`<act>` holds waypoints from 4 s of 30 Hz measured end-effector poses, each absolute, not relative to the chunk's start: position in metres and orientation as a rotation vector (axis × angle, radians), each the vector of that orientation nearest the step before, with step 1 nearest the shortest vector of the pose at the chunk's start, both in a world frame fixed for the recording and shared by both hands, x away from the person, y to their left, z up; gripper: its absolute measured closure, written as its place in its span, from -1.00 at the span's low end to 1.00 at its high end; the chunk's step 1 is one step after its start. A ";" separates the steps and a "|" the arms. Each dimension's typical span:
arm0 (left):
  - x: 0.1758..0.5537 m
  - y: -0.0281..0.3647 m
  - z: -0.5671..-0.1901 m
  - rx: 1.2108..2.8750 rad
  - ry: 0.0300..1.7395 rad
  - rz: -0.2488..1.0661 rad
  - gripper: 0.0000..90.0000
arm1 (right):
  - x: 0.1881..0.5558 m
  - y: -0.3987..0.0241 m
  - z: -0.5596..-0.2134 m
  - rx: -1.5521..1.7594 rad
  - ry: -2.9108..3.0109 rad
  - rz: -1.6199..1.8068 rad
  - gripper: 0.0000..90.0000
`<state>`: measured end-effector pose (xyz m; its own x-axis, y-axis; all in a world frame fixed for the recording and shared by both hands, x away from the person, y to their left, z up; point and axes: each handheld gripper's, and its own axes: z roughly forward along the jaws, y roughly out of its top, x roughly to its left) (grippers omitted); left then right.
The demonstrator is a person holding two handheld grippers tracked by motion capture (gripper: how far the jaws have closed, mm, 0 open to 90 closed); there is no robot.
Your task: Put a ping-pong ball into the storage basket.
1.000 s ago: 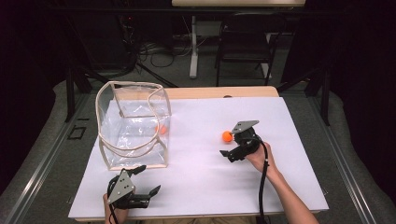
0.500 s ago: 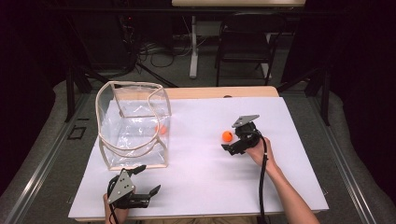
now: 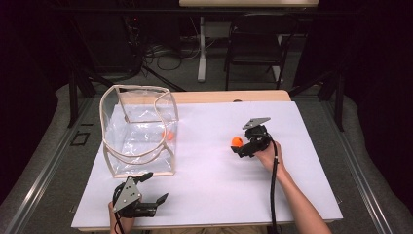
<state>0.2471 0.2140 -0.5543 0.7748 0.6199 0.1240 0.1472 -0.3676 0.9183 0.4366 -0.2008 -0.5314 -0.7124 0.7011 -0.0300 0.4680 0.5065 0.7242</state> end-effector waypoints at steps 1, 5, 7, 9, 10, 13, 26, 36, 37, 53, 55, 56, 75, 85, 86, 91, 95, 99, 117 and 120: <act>0.247 0.214 -0.554 1.912 0.582 0.561 -0.65 | 0.437 -0.201 -0.532 0.978 2.434 1.027 -1.00; 0.247 0.215 -0.554 1.909 0.582 0.564 -0.65 | 0.439 -0.199 -0.536 0.987 2.446 1.022 -1.00; 0.247 0.215 -0.554 1.911 0.585 0.560 -0.65 | 0.440 -0.198 -0.538 0.987 2.455 1.016 -1.00; 0.248 0.214 -0.555 1.913 0.586 0.558 -0.65 | 0.442 -0.198 -0.540 0.984 2.454 1.019 -1.00; 0.247 0.214 -0.555 1.913 0.587 0.557 -0.65 | 0.442 -0.197 -0.540 0.990 2.457 1.018 -1.00; 0.247 0.215 -0.554 1.912 0.583 0.562 -0.65 | 0.443 -0.196 -0.543 0.989 2.454 1.021 -0.98; 0.247 0.214 -0.554 1.912 0.586 0.562 -0.65 | 0.445 -0.195 -0.545 0.993 2.414 0.994 -0.88; 0.247 0.216 -0.554 1.914 0.583 0.563 -0.65 | 0.446 -0.192 -0.548 0.992 2.408 0.945 -0.38; 0.247 0.216 -0.554 1.915 0.584 0.564 -0.65 | 0.446 -0.192 -0.548 0.987 2.412 0.935 -0.31; 0.247 0.216 -0.554 1.914 0.586 0.564 -0.65 | 0.444 -0.189 -0.548 0.983 2.433 0.881 0.11; 0.246 0.216 -0.554 1.913 0.585 0.567 -0.65 | 0.444 -0.188 -0.548 0.988 2.432 0.880 0.12; 0.246 0.216 -0.553 1.912 0.586 0.567 -0.65 | 0.444 -0.189 -0.547 0.987 2.434 0.870 0.12; 0.246 0.215 -0.553 1.911 0.583 0.564 -0.65 | 0.433 -0.186 -0.528 0.932 2.407 0.861 0.13; 0.247 0.215 -0.553 1.909 0.582 0.563 -0.65 | 0.427 -0.183 -0.519 0.906 2.415 0.870 0.13; 0.247 0.215 -0.553 1.909 0.582 0.563 -0.65 | 0.427 -0.184 -0.518 0.904 2.416 0.871 0.13; 0.247 0.215 -0.553 1.911 0.580 0.567 -0.65 | 0.424 -0.183 -0.514 0.896 2.411 0.881 0.13; 0.247 0.215 -0.553 1.910 0.582 0.566 -0.65 | 0.423 -0.181 -0.511 0.888 2.414 0.881 0.13; 0.247 0.215 -0.553 1.907 0.580 0.570 -0.65 | 0.420 -0.179 -0.510 0.872 2.422 0.876 0.13; 0.247 0.214 -0.553 1.907 0.576 0.569 -0.65 | 0.412 -0.168 -0.505 0.820 2.451 0.898 0.13; 0.247 0.215 -0.553 1.904 0.576 0.570 -0.65 | 0.411 -0.166 -0.505 0.816 2.458 0.905 0.13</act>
